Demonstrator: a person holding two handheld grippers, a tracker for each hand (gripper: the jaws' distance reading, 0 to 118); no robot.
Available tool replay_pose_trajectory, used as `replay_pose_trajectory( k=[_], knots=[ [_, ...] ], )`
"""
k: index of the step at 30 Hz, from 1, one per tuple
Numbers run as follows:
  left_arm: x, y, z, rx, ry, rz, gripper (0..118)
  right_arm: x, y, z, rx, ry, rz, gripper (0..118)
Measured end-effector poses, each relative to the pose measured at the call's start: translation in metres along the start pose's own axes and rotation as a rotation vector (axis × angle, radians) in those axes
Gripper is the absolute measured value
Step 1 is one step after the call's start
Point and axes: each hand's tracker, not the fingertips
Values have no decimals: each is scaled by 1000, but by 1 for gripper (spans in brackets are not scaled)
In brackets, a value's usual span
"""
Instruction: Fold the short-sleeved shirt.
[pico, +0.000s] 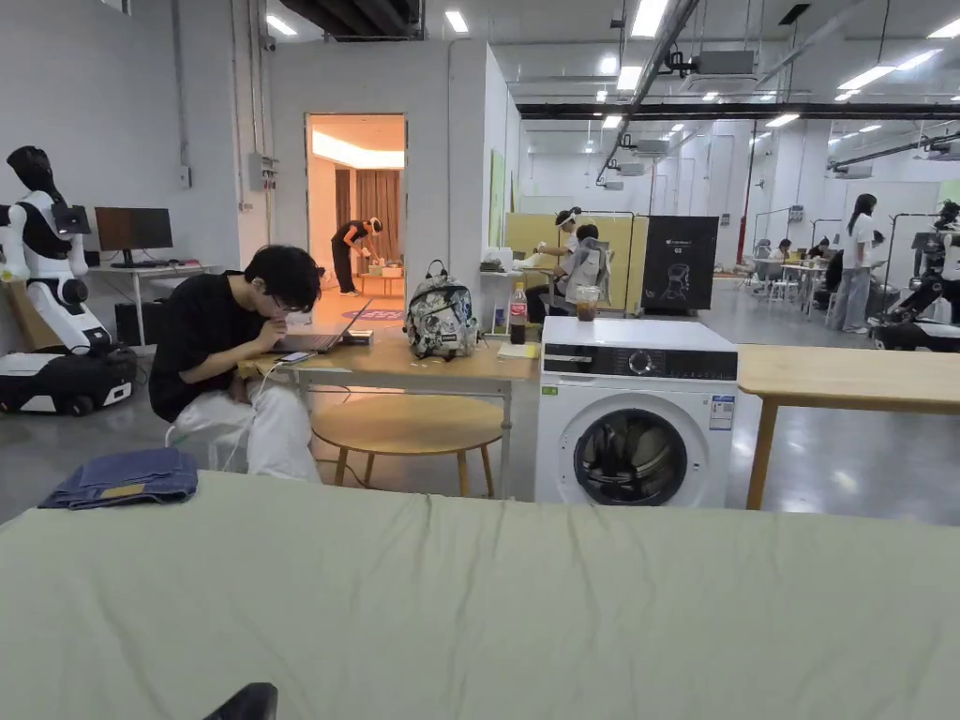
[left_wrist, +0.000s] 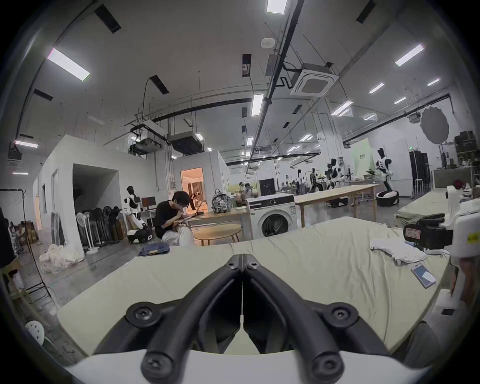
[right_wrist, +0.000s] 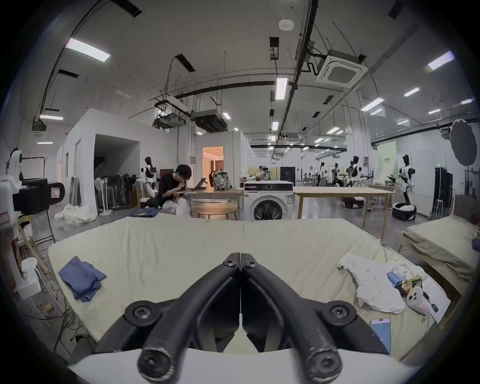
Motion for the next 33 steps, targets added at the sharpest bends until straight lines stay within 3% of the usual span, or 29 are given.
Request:
replay_pose_trajectory(
  k=[16, 17, 18, 19, 20, 21, 24, 29, 33],
  knots=[
    [-4, -3, -1, 23, -6, 58, 0, -4, 6, 1, 16, -4, 31, 0],
    [-4, -3, -2, 27, -3, 57, 0, -4, 6, 1, 16, 0, 34, 9],
    [-5, -3, -3, 32, 0, 59, 8, -4, 7, 0, 12, 8, 32, 28],
    [-7, -1, -5, 37, -7, 64, 30, -4, 7, -2, 8, 18, 28, 56],
    [-9, -1, -5, 36, -24, 69, 70, -4, 7, -4, 1, 22, 29, 85],
    [-11, -2, -6, 32, -30, 70, 81, -6, 7, -6, 2, 17, 31, 94],
    [-10, -3, -2, 54, 5, 66, 91, -9, 6, -7, 16, 5, 47, 95],
    [-11, -10, -4, 21, 13, 88, 93, -10, 3, -14, 10, -11, 41, 104],
    [-9, -14, -6, 9, 25, 75, 93, -7, 1, -14, 9, -11, 2, 104]
  ],
)
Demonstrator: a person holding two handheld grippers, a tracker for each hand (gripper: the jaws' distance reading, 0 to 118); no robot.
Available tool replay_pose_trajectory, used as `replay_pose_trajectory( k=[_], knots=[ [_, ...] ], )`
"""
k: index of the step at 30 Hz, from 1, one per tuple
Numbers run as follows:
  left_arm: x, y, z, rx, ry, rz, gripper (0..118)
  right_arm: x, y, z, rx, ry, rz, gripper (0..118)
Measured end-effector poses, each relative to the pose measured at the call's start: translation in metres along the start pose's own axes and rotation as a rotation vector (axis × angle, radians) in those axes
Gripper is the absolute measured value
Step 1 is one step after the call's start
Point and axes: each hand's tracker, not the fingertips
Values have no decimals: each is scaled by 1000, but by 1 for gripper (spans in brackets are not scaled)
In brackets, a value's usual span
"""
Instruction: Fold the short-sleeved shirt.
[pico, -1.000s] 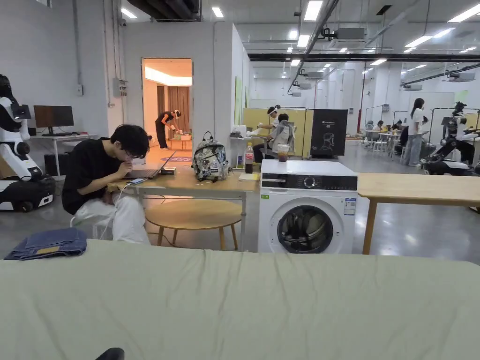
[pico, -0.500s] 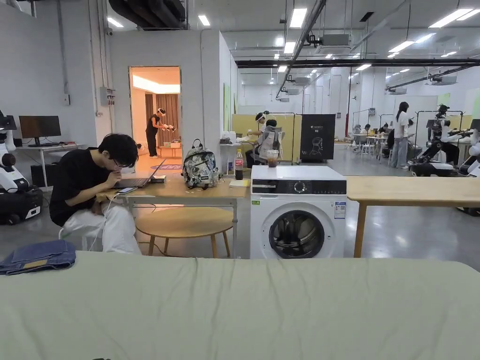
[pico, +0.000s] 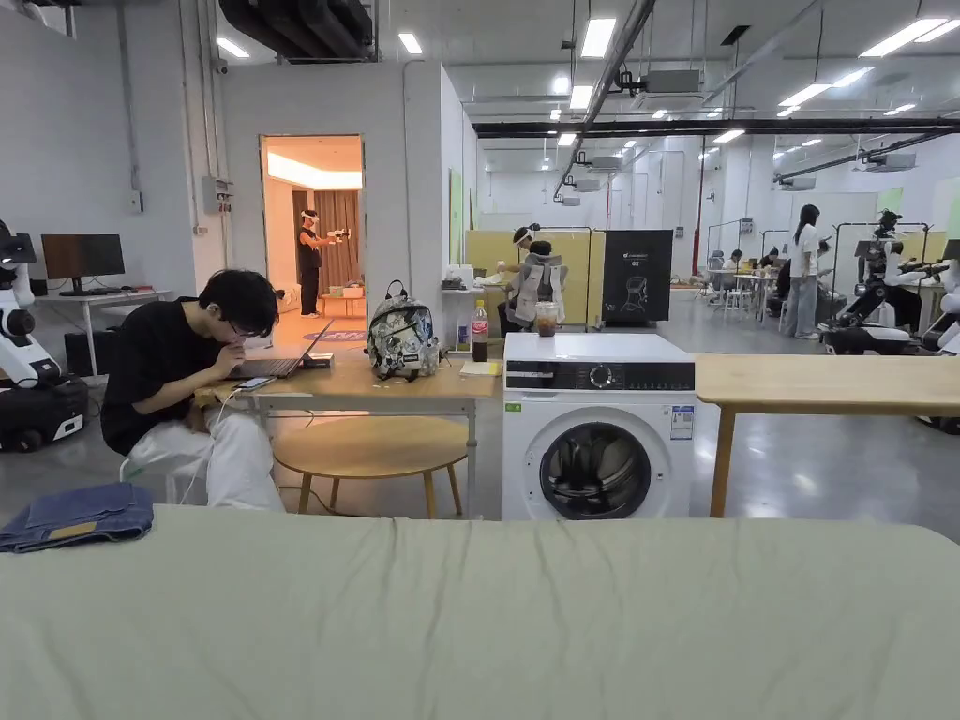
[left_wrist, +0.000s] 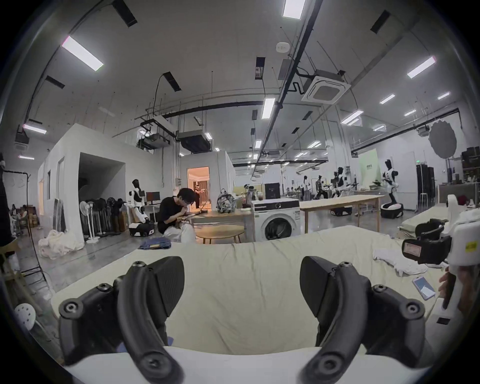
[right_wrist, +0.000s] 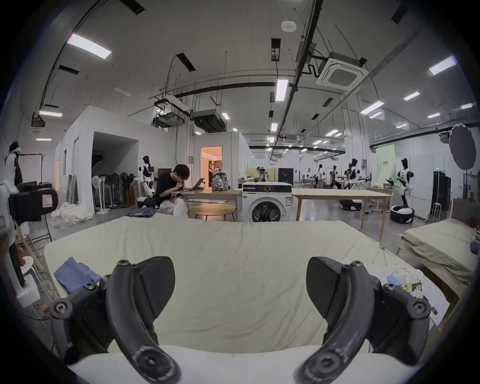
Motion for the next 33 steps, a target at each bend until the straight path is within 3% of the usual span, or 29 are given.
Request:
replay_pose_trajectory(
  k=[5, 14, 22, 33],
  knots=[
    [1, 3, -1, 11, -29, 21, 93, 6, 2, 4, 21, -2, -52, 105],
    [3, 4, -5, 8, -30, 51, 93, 7, 5, 5, -13, -55, -19, 105],
    [-4, 3, -6, 15, -61, 139, 93, 14, 3, -2, -32, -55, -107, 105],
    [-4, 2, -17, -65, -48, 129, 93, 26, 7, -14, -146, -74, -233, 104]
  ],
)
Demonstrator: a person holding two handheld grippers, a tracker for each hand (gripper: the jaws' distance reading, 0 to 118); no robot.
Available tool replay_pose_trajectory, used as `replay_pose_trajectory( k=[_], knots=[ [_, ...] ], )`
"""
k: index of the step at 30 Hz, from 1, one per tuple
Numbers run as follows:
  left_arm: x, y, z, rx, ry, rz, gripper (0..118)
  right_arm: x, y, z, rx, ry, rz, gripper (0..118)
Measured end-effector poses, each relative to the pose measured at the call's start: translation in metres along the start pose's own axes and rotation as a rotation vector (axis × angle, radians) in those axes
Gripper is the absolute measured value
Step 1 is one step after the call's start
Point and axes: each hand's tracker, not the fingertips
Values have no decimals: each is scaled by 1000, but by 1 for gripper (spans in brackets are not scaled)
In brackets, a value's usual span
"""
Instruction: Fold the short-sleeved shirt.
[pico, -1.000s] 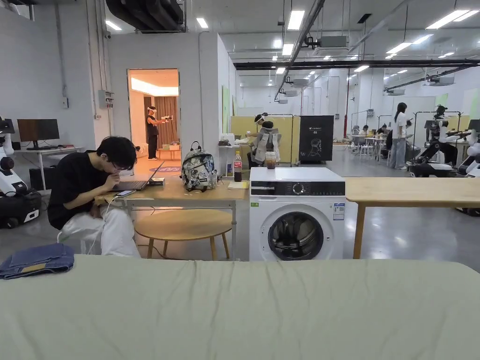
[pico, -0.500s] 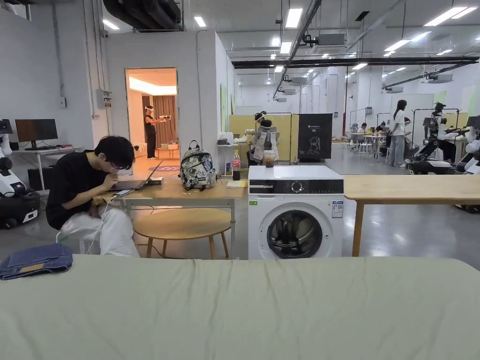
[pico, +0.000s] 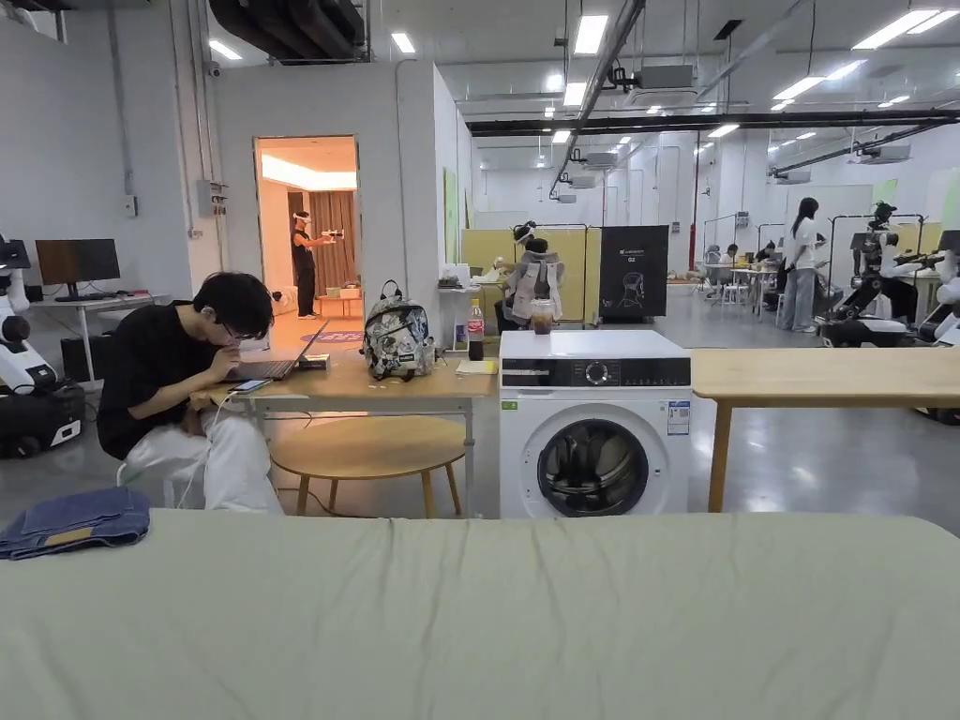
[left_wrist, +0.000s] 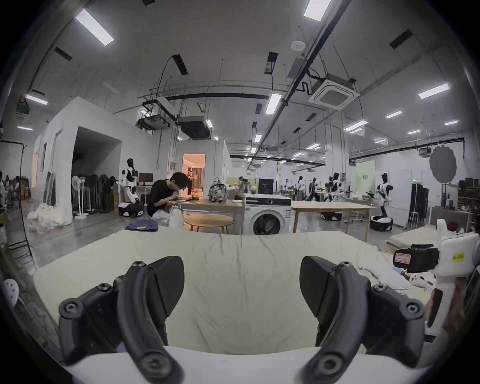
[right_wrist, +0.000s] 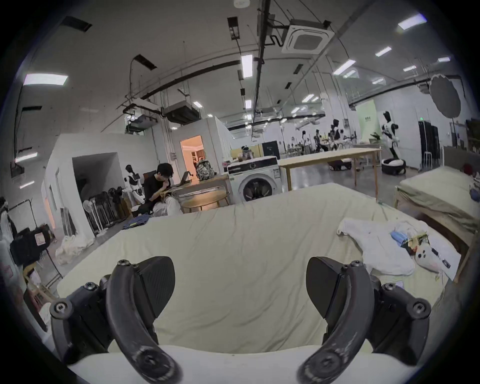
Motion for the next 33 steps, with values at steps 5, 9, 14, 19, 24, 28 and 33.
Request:
replay_pose_trajectory(
  k=[5, 9, 14, 19, 24, 28, 33],
  knots=[
    [1, 1, -3, -3, -21, 22, 93, 0, -1, 3, 12, 31, -6, 104],
    [9, 2, -2, 6, -4, 9, 93, -4, 1, 4, 17, 47, 10, 104],
    [14, 4, 0, 11, -11, -16, 93, -7, 0, 4, 21, 39, 14, 105],
    [16, 3, 1, 5, -20, -9, 93, -7, -1, 4, 17, 56, 11, 104],
    [16, -1, 3, 11, -52, -10, 93, -9, -2, 5, 20, 57, 15, 105],
    [17, 0, 5, 29, -70, -12, 93, -10, -4, 5, 17, 70, 18, 105],
    [17, -1, 5, 28, -66, -6, 93, -16, -8, 0, 6, 26, 41, 104]
  ],
)
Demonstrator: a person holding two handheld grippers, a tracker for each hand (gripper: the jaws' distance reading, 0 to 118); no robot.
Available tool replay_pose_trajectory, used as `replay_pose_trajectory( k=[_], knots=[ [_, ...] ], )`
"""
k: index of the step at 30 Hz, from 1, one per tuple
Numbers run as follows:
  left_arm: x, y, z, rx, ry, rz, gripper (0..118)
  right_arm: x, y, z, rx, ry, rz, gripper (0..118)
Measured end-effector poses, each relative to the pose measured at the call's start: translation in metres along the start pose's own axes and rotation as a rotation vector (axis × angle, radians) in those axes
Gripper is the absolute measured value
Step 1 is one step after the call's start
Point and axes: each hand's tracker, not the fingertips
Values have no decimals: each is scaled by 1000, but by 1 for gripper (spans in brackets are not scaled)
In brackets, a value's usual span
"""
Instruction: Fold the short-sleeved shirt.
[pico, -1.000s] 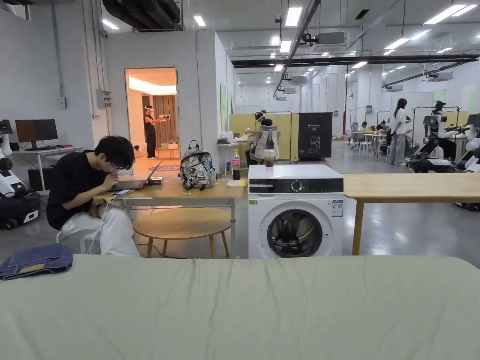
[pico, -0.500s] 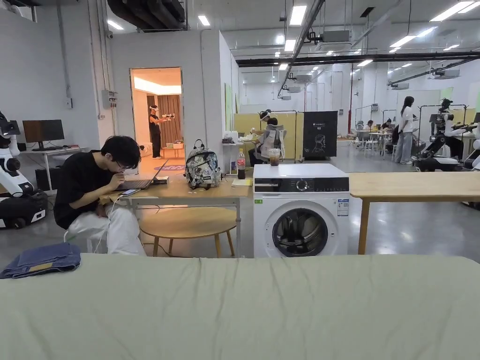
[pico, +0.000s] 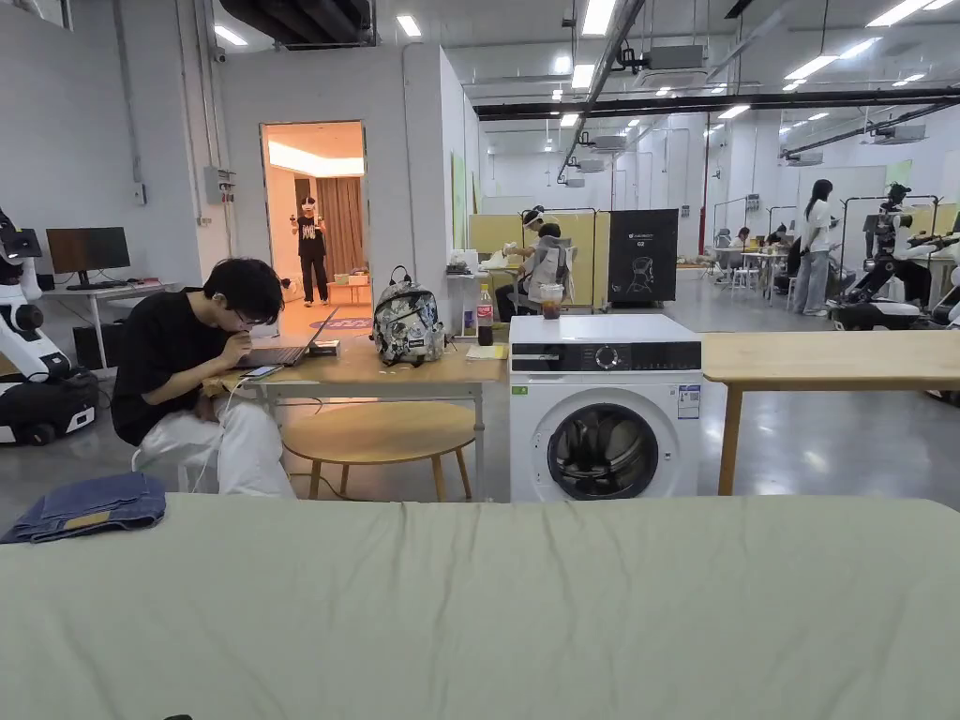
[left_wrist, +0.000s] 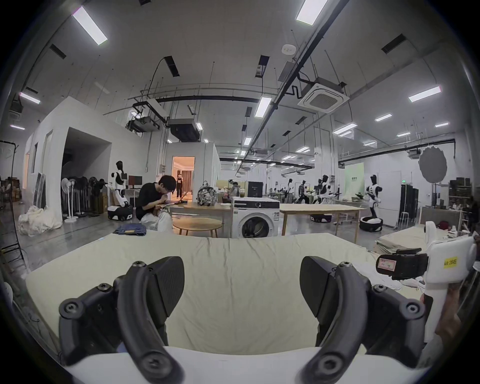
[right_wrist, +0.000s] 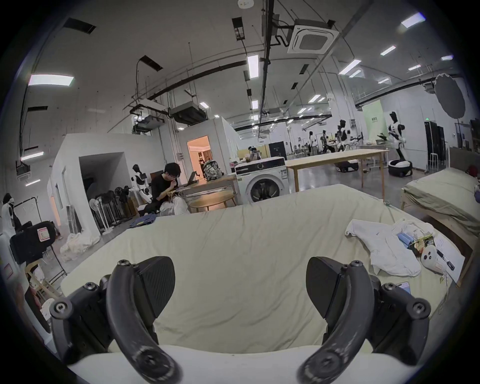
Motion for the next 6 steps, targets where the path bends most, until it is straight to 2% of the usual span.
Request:
replay_pose_trajectory(
  k=[2, 6],
  knots=[
    [0, -1, 0, 0, 0, 2, 93, -1, -2, -3, -6, -9, 12, 95],
    [-1, -3, -3, -15, 4, 8, 93, -2, -7, -1, 15, 71, 19, 94]
  ],
)
